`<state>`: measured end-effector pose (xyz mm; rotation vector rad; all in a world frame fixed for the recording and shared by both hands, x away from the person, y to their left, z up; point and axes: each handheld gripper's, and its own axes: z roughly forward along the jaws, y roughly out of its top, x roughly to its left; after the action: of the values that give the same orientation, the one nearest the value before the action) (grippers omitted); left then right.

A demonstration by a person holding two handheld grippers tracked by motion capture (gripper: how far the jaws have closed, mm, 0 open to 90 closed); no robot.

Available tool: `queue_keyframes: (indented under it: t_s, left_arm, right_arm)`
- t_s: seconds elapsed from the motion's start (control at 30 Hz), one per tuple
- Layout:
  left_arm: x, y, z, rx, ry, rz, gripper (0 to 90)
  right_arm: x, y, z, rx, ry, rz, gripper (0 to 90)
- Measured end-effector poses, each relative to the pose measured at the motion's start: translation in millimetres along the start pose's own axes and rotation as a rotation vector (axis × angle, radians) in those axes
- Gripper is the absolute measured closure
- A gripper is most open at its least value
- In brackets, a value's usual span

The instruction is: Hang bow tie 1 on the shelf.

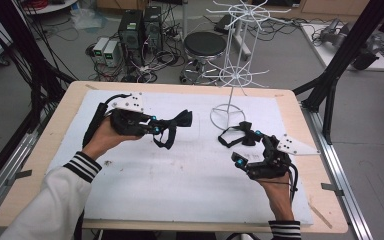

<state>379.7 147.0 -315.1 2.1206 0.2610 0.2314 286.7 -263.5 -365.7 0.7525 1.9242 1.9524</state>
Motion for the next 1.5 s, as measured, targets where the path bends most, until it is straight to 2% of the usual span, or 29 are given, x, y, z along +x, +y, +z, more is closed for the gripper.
queue_keyframes:
  t_s: [0.33, 0.47, 0.6, 0.8, 0.9, 0.97, 1.2, 1.3, 1.37, 1.5]
  left_arm:
    - [-10.1, -4.8, 13.0, -0.039, -0.028, 0.017, 79.5]
    - [-12.6, -5.8, 16.5, -0.049, -0.036, 0.028, 79.4]
    - [-15.2, -5.2, 19.2, -0.086, -0.043, 0.035, 79.5]
    - [-19.8, -4.2, 25.8, -0.100, -0.039, 0.051, 79.5]
    - [-22.0, -4.0, 28.7, -0.102, -0.041, 0.057, 79.5]
    - [-23.9, -3.6, 30.4, -0.099, -0.040, 0.067, 79.5]
    - [-27.1, -2.7, 33.4, -0.100, -0.033, 0.081, 79.5]
    - [-29.2, -2.3, 34.8, -0.101, -0.034, 0.089, 79.5]
    - [-30.7, -2.0, 35.3, -0.101, -0.028, 0.099, 79.5]
    - [-32.4, -2.2, 36.4, -0.106, -0.030, 0.097, 79.5]
  right_arm:
    - [0.3, 17.2, 21.6, 0.063, 0.088, 0.010, 1.8]
    - [2.5, 23.6, 32.2, 0.112, 0.125, 0.016, 1.8]
    - [4.6, 27.9, 43.8, 0.158, 0.160, 0.008, 3.2]
    - [8.5, 34.7, 60.1, 0.212, 0.196, 0.012, 5.3]
    - [9.6, 37.2, 67.2, 0.229, 0.198, 0.020, 10.0]
    - [9.9, 38.4, 69.8, 0.233, 0.223, 0.021, 17.2]
    - [8.2, 40.7, 74.4, 0.234, 0.215, 0.055, 21.3]
    - [8.0, 40.6, 76.3, 0.236, 0.220, 0.063, 26.0]
    - [8.1, 40.4, 77.6, 0.232, 0.201, 0.072, 28.7]
    - [8.5, 39.8, 80.9, 0.233, 0.211, 0.092, 34.1]
